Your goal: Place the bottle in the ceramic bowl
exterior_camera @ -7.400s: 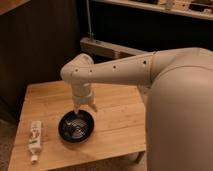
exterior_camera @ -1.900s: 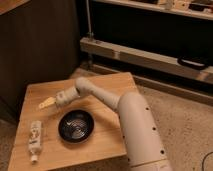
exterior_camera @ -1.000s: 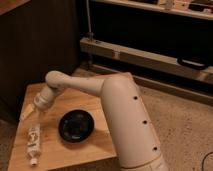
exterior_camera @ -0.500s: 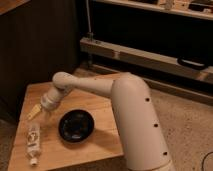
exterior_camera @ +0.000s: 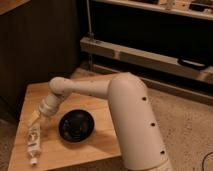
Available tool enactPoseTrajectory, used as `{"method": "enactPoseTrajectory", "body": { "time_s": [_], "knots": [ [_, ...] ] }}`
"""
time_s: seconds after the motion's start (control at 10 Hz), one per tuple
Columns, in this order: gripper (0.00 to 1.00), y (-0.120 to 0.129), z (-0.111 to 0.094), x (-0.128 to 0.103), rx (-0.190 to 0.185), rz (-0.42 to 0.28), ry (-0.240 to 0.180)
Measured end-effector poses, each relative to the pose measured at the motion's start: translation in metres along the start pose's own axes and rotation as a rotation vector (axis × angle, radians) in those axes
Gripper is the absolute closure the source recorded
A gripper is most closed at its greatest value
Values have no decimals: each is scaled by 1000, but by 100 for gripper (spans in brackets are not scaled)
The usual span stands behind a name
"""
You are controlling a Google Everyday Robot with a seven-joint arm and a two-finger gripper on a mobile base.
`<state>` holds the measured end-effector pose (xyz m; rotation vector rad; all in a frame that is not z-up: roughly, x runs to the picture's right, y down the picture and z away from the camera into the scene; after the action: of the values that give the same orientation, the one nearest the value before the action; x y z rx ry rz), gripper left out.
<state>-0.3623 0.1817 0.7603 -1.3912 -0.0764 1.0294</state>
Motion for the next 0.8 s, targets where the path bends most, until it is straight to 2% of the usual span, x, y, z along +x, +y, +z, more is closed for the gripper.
{"method": "enactPoseTrajectory", "body": {
  "time_s": [0.2, 0.6, 0.8],
  "knots": [
    [35, -7, 9, 8, 46, 10, 17],
    [35, -15, 13, 17, 113, 26, 19],
    [35, -13, 16, 17, 121, 26, 17]
  ]
}}
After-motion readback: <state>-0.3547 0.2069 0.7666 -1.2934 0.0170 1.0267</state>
